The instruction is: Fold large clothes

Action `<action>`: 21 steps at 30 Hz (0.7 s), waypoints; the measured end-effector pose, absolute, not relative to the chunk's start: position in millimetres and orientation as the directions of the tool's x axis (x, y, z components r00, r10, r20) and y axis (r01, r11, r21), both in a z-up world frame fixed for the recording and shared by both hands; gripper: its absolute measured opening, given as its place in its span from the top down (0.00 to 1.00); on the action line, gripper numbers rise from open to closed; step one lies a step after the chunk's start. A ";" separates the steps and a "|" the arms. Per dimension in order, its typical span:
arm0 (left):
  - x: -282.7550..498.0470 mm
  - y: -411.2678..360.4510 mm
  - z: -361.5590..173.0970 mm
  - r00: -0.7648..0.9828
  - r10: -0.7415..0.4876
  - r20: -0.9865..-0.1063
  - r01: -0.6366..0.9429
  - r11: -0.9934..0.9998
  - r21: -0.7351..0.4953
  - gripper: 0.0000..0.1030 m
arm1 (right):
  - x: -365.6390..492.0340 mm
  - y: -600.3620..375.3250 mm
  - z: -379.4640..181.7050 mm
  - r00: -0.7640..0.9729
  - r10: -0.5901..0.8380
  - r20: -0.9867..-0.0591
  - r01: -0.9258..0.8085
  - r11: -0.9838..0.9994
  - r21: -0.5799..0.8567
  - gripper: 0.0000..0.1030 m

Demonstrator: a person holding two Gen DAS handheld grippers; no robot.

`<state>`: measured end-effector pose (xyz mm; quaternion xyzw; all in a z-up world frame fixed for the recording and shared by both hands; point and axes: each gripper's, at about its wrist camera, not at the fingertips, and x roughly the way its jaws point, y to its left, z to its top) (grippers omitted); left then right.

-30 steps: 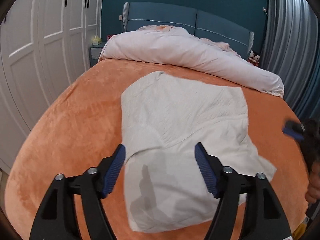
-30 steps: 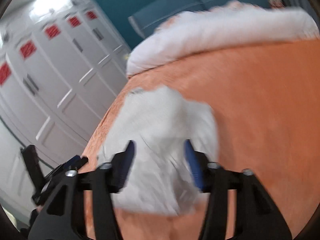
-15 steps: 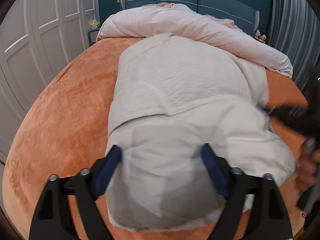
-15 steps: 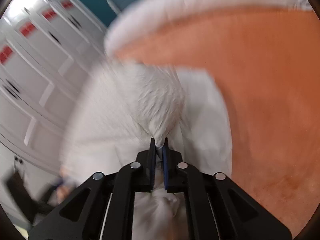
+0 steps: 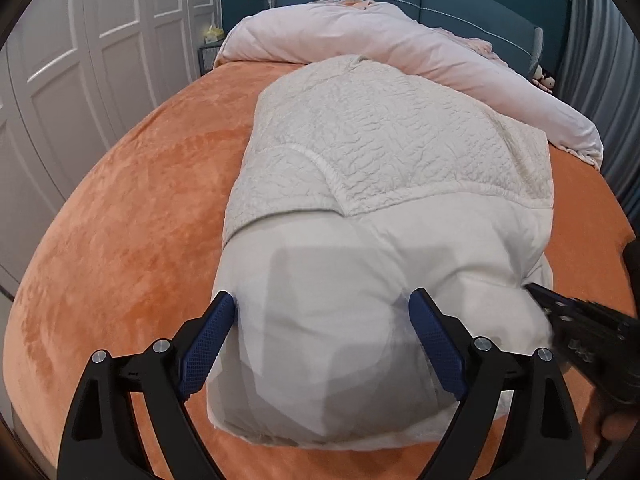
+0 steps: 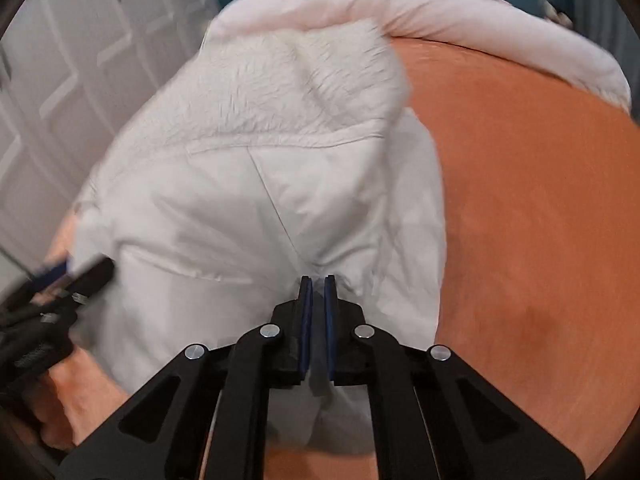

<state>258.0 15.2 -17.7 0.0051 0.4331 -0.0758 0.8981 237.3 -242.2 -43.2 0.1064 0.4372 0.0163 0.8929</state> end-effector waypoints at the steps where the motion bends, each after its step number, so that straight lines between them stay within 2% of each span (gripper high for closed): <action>1: 256.0 14.1 -17.2 0.616 -0.125 -0.778 0.142 0.989 -0.047 0.15 | 228.5 -247.0 -37.6 0.641 0.132 -0.756 0.073 0.970 0.231 0.91; 3: 252.8 12.4 -17.5 0.617 -0.116 -0.779 0.144 0.989 -0.033 0.15 | 216.4 -250.7 -31.1 0.673 0.122 -0.729 0.083 0.968 0.238 0.91; 6: 248.2 9.7 -16.3 0.610 -0.114 -0.784 0.138 0.990 -0.037 0.15 | 223.0 -241.5 -55.1 0.612 0.088 -0.786 0.070 0.984 0.165 0.91; 8: 243.4 8.6 -14.3 0.605 -0.113 -0.788 0.137 0.990 -0.037 0.16 | 227.9 -231.9 -69.4 0.575 0.000 -0.818 0.083 0.995 0.058 0.89; 12: 229.5 9.3 -13.5 0.606 -0.110 -0.788 0.139 0.990 -0.032 0.16 | 212.9 -223.2 -53.2 0.644 0.029 -0.765 0.082 0.991 0.106 0.88; 16: 218.1 9.1 -17.4 0.592 -0.101 -0.800 0.127 0.991 -0.031 0.16 | 202.4 -229.4 -81.9 0.557 0.017 -0.830 0.108 0.990 0.092 0.88; 21: 194.2 6.3 -19.2 0.601 -0.076 -0.796 0.128 0.992 0.002 0.16 | 161.7 -225.4 -80.3 0.616 0.001 -0.788 0.122 0.988 0.096 0.78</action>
